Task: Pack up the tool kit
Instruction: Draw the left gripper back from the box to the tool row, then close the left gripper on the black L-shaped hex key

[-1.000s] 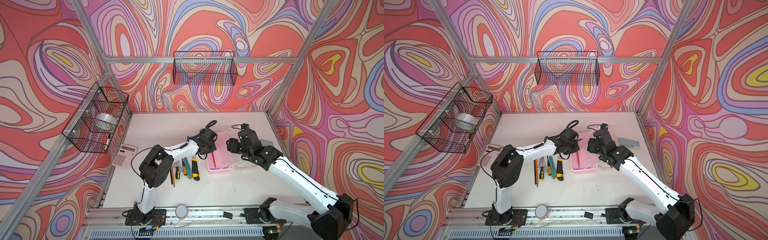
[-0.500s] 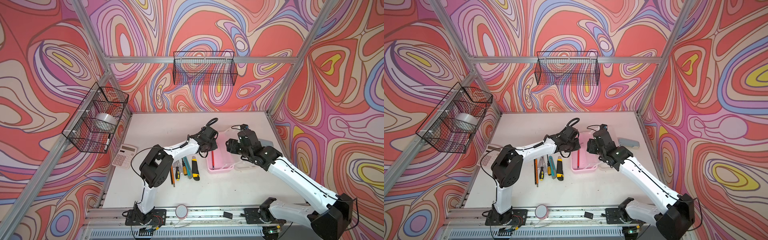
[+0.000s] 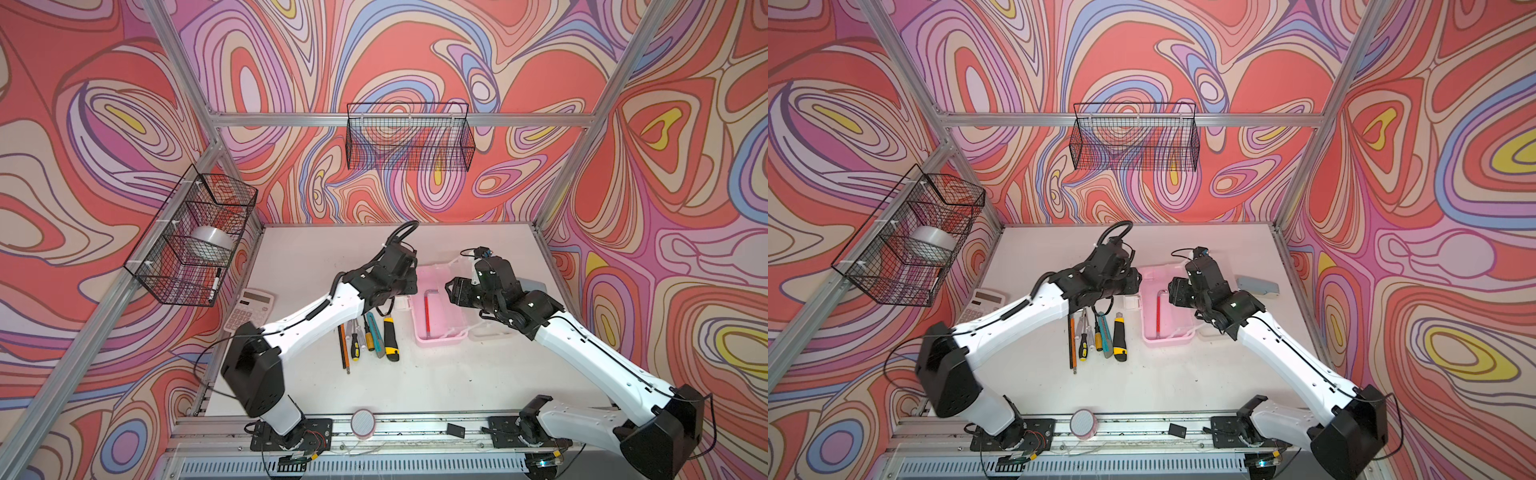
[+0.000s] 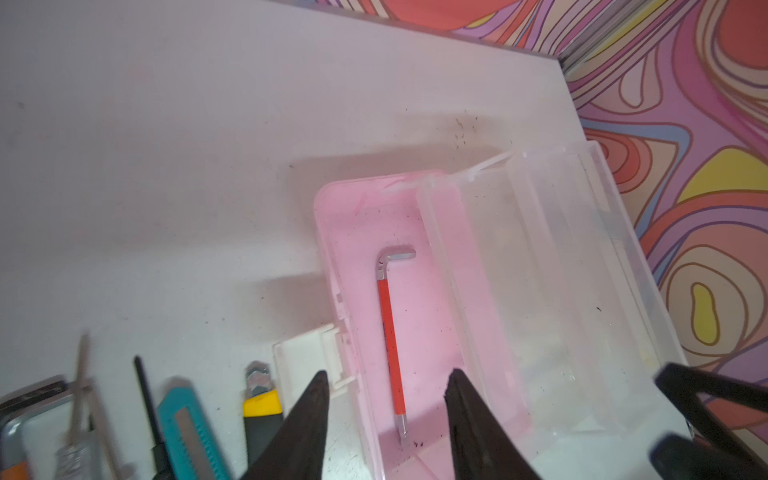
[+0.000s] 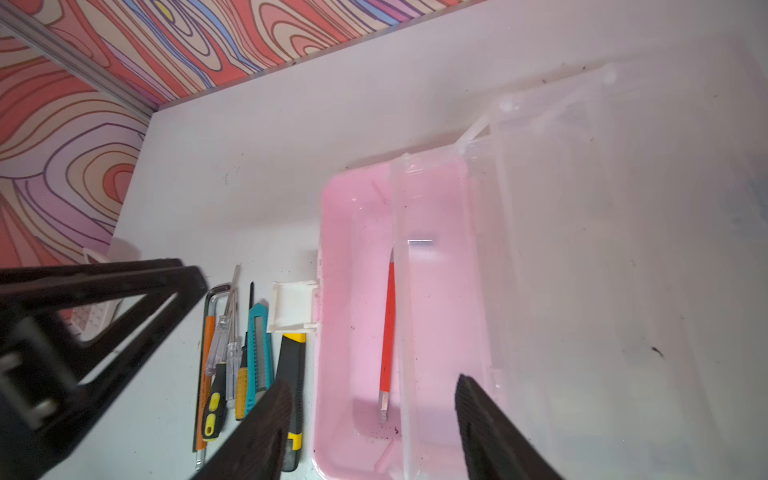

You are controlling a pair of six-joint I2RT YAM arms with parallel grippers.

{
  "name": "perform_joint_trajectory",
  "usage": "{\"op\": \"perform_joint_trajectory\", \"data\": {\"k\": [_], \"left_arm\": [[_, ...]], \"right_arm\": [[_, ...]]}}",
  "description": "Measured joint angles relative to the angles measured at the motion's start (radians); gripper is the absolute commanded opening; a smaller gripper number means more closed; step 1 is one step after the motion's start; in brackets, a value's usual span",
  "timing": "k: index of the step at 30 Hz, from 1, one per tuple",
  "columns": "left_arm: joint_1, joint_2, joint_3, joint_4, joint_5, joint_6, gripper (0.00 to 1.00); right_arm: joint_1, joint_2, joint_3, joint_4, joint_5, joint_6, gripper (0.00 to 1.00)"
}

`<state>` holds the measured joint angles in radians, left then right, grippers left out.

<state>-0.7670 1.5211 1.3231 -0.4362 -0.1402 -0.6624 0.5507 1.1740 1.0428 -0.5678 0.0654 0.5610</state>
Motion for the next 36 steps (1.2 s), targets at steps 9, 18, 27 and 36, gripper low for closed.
{"op": "perform_joint_trajectory", "data": {"k": [9, 18, 27, 36], "left_arm": [[0.154, -0.364, -0.407, -0.114, -0.075, -0.017, 0.48], [0.306, -0.509, -0.622, -0.14, -0.057, -0.023, 0.44], [0.369, -0.381, -0.698, 0.001, -0.013, -0.021, 0.38], [0.43, -0.216, -0.696, 0.129, 0.061, 0.004, 0.31]], "right_arm": [[0.122, 0.031, 0.0, 0.067, -0.046, 0.029, 0.6], [0.192, 0.123, 0.0, 0.09, -0.048, 0.051, 0.59], [0.204, 0.165, -0.002, 0.091, -0.045, 0.07, 0.59], [0.204, 0.17, -0.001, 0.097, 0.002, 0.082, 0.59]]}}
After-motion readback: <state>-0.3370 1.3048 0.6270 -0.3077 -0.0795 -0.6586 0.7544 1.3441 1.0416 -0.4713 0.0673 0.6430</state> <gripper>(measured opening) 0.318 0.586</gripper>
